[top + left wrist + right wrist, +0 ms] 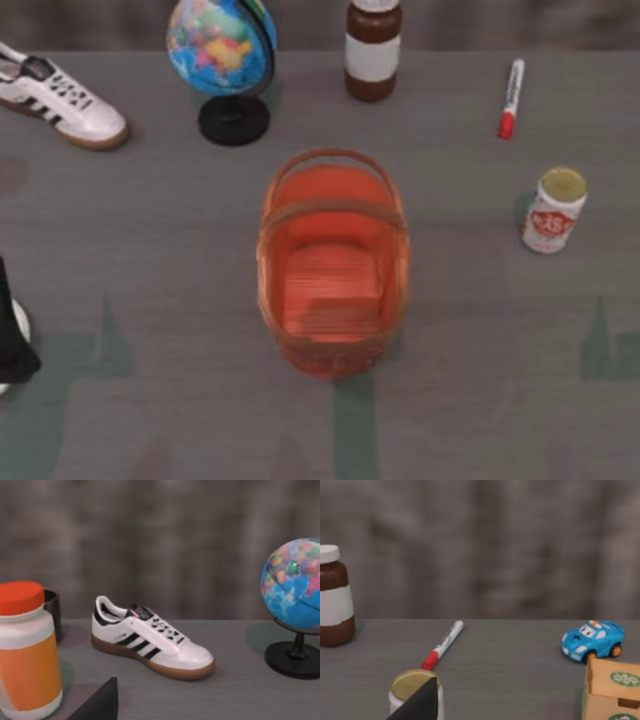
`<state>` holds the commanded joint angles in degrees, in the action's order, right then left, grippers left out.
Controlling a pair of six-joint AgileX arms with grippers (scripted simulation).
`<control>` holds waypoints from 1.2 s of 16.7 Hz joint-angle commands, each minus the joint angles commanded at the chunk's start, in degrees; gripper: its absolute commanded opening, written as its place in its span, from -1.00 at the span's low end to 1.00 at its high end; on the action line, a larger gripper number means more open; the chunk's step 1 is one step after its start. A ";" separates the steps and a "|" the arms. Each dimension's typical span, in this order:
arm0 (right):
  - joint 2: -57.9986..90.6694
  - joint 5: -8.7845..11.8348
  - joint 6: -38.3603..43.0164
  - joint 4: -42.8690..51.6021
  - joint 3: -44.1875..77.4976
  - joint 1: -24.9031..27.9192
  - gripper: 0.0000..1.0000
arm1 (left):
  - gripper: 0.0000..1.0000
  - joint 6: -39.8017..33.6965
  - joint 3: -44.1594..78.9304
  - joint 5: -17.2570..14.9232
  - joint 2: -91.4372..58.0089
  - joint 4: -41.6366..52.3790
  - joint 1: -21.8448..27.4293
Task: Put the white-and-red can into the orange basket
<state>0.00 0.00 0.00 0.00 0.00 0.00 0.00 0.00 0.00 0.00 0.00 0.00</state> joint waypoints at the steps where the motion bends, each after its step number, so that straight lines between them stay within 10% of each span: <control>1: 0.00 0.00 0.00 0.00 0.00 0.00 1.00 | 1.00 0.00 0.00 0.00 0.00 0.00 0.00; 9: 16.64 0.03 -5.31 11.61 15.51 1.96 1.00 | 1.00 0.00 0.00 0.00 0.00 0.00 0.00; 20: 83.21 0.46 -20.42 45.03 73.76 7.43 1.00 | 1.00 0.00 0.00 0.00 0.00 0.00 0.00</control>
<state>83.21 0.46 -20.42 45.03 73.76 7.43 0.00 0.00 0.00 0.00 0.00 0.00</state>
